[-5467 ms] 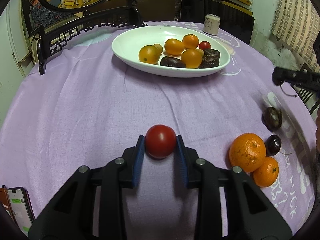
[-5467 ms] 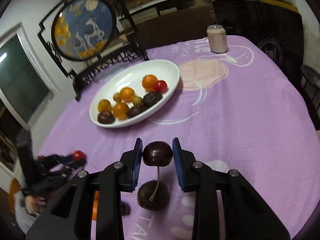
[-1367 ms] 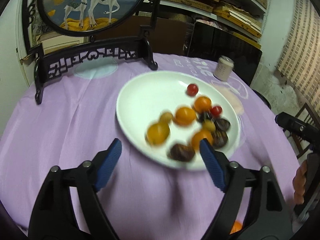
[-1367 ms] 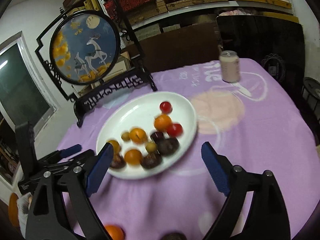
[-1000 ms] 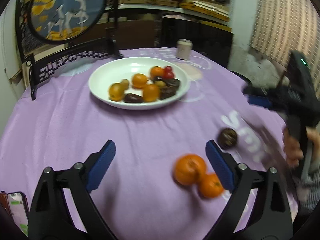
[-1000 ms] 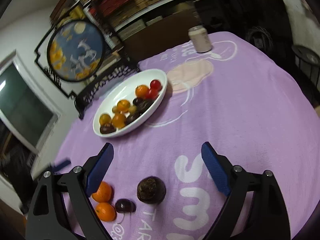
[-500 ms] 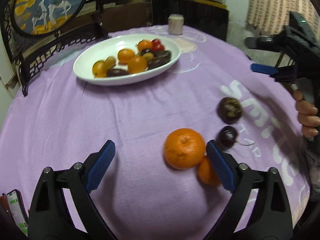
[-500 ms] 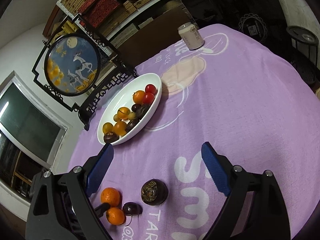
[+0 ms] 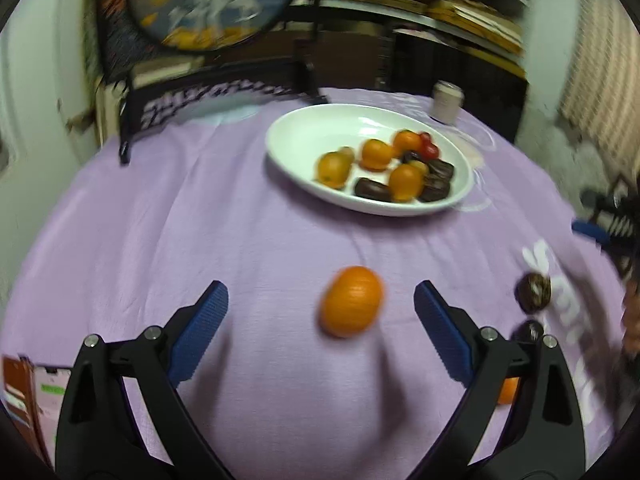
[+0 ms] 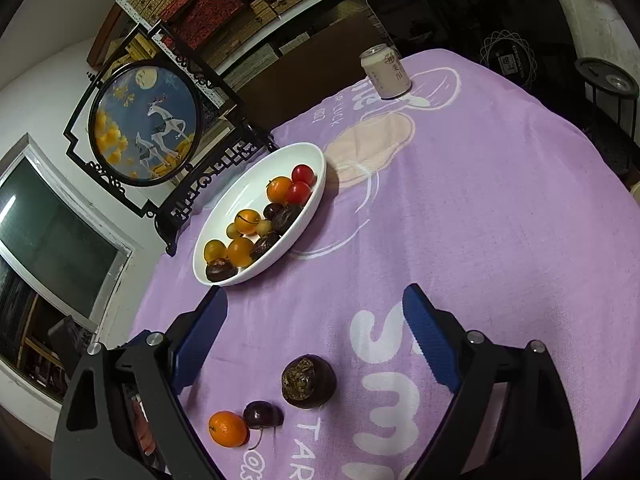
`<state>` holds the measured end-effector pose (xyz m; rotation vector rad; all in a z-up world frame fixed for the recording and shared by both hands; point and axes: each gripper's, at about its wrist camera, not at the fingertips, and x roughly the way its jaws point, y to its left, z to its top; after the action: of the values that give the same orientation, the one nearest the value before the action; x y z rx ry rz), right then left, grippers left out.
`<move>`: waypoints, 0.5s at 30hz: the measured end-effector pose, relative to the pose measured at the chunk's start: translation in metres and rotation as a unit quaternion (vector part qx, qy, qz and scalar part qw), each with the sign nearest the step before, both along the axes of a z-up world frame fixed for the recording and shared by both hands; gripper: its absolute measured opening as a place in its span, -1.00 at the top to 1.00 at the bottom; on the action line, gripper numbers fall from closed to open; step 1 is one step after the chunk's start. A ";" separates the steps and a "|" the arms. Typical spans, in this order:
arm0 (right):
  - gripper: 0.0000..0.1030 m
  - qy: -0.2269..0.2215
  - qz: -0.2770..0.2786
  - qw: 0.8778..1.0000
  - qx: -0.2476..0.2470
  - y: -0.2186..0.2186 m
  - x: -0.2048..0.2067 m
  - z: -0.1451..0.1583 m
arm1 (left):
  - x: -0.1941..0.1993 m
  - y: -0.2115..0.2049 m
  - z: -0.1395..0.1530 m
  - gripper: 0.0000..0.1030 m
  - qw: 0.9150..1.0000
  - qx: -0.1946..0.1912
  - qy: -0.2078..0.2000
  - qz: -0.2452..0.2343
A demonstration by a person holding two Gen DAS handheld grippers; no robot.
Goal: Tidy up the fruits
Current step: 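Grasp a tangerine with the left tool while the right tool grasps a mangosteen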
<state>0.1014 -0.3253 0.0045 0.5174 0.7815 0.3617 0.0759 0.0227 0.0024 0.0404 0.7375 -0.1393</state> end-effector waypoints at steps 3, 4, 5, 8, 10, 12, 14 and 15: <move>-0.74 -0.004 0.003 1.000 -0.007 0.003 -0.001 0.001 | 0.000 -0.019 -0.008 -0.86 0.999 0.046 -0.001 -0.009; -0.74 -0.005 0.004 1.000 -0.010 0.004 -0.001 0.001 | 0.002 -0.021 -0.010 -0.86 0.999 0.050 0.003 -0.009; -0.74 -0.006 0.006 1.000 -0.011 0.005 -0.001 0.001 | 0.005 -0.021 -0.012 -0.86 0.999 0.048 0.008 -0.011; -0.74 -0.010 0.008 1.000 -0.019 0.007 -0.002 0.001 | 0.007 -0.019 -0.013 -0.84 0.999 0.038 0.014 -0.013; -0.74 -0.011 0.010 1.000 -0.025 0.010 -0.003 0.001 | 0.008 -0.018 -0.014 -0.66 0.999 0.032 0.020 -0.020; -0.74 -0.014 0.012 0.999 -0.032 0.012 -0.003 0.001 | 0.010 -0.019 -0.018 -0.47 0.999 0.027 0.032 -0.029; -0.74 -0.016 0.014 0.999 -0.036 0.013 -0.004 0.002 | 0.010 -0.022 -0.021 -0.30 0.998 0.022 0.044 -0.043; -0.74 -0.017 0.016 0.999 -0.038 0.014 -0.004 0.003 | 0.009 -0.025 -0.023 -0.21 0.998 0.024 0.045 -0.048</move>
<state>0.0979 -0.3109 0.0070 0.4263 0.7688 0.3679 0.0852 -0.0019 -0.0201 0.1158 0.8293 -0.2162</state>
